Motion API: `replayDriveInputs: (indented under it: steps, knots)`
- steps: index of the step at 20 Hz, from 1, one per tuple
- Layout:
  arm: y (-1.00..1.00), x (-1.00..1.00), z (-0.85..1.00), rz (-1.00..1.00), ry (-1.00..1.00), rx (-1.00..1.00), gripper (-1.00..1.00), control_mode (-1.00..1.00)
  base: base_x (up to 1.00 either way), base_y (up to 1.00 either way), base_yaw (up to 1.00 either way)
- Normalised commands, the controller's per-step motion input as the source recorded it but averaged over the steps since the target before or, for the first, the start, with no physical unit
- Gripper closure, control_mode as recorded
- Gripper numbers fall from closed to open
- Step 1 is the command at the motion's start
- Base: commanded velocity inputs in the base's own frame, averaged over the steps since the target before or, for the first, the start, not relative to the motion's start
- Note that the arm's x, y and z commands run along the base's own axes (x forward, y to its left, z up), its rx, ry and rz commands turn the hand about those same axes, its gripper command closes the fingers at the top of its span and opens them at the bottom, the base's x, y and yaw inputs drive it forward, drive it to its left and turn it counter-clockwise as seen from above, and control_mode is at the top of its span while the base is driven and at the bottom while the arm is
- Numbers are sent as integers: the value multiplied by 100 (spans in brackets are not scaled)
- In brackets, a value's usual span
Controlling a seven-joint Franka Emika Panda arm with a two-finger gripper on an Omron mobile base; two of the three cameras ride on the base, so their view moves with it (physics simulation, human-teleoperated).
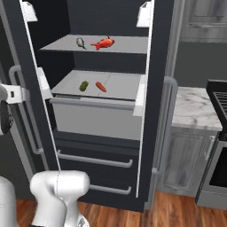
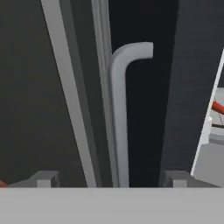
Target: Gather the cucumber and carrot from the fridge and place them on a tray on the dining counter. Then gather the fishs from the fridge and place them on the other tray.
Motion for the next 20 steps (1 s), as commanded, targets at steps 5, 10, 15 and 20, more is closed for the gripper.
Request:
replayDriveInputs:
  steps: [5,10,15,20]
  knots:
    - [-92,-25,50,-1,10,17,-100,-100,0,0,0]
    - [-98,0,42,0,19,17,-100,-100,0,0,0]
    - [-68,5,4,1,15,19,-100,-100,0,0,0]
    - [-14,51,0,0,16,16,-100,-100,0,0,0]
